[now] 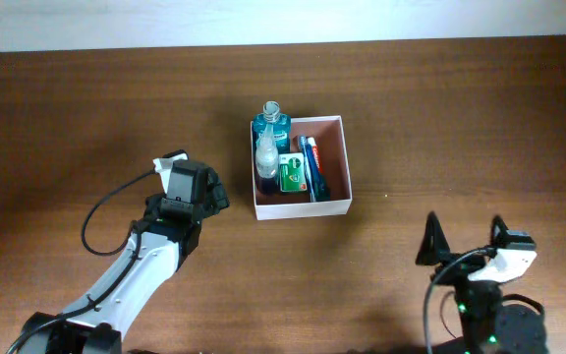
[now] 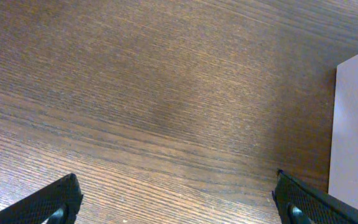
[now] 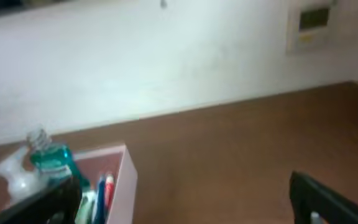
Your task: Pack container
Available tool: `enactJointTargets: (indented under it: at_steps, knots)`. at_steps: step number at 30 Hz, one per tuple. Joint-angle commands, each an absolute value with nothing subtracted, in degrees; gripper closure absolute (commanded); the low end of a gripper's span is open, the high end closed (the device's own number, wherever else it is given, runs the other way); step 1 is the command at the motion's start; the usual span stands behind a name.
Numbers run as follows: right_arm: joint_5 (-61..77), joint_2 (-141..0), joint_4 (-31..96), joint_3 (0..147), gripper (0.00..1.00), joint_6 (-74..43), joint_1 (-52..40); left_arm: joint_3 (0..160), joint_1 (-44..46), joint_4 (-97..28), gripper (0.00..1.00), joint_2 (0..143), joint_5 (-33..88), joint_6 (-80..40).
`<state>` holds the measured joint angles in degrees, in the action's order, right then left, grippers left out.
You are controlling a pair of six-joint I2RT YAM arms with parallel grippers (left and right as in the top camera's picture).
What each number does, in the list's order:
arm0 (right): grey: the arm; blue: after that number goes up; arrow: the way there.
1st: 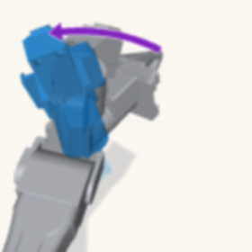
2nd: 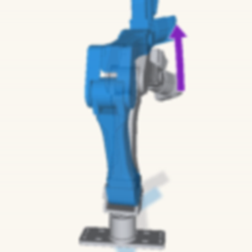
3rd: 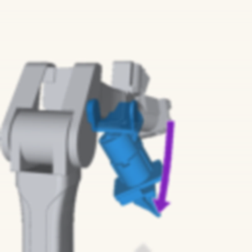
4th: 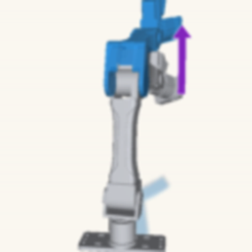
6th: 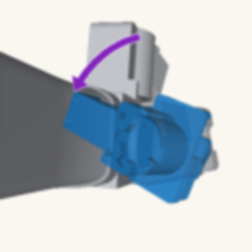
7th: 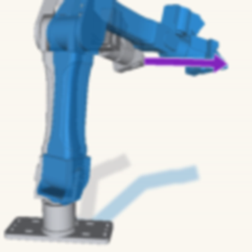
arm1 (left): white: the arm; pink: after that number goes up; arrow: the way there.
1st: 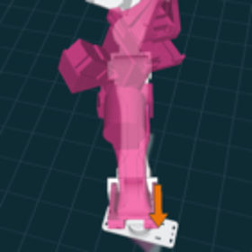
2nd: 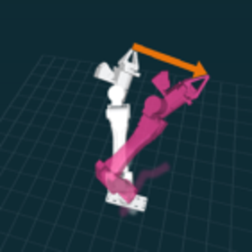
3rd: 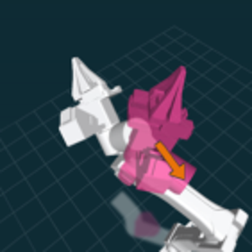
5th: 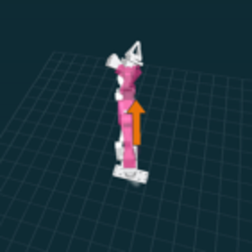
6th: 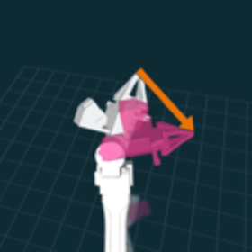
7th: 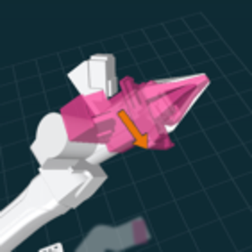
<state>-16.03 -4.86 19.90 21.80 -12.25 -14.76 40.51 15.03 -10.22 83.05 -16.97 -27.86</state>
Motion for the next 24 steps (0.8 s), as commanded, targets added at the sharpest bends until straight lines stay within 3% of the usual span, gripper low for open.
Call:
enactJointTargets:
  at_steps: [1, 9, 24]
  knots:
    - [-9.67, -3.11, 10.87, 14.44, 0.01, -12.47, -11.51, 40.66, 14.85, -10.22, 0.01, 83.24, -17.63, -26.70]
    - [-3.53, -0.19, -3.55, 5.02, 0.01, -12.49, -3.75, 40.66, 14.85, -10.22, 0.00, 83.24, -17.63, -26.70]
    - [-2.15, -0.19, 0.80, 0.32, 0.01, -1.67, -1.89, 40.66, 14.85, -10.24, 0.01, 83.24, -17.63, -26.70]
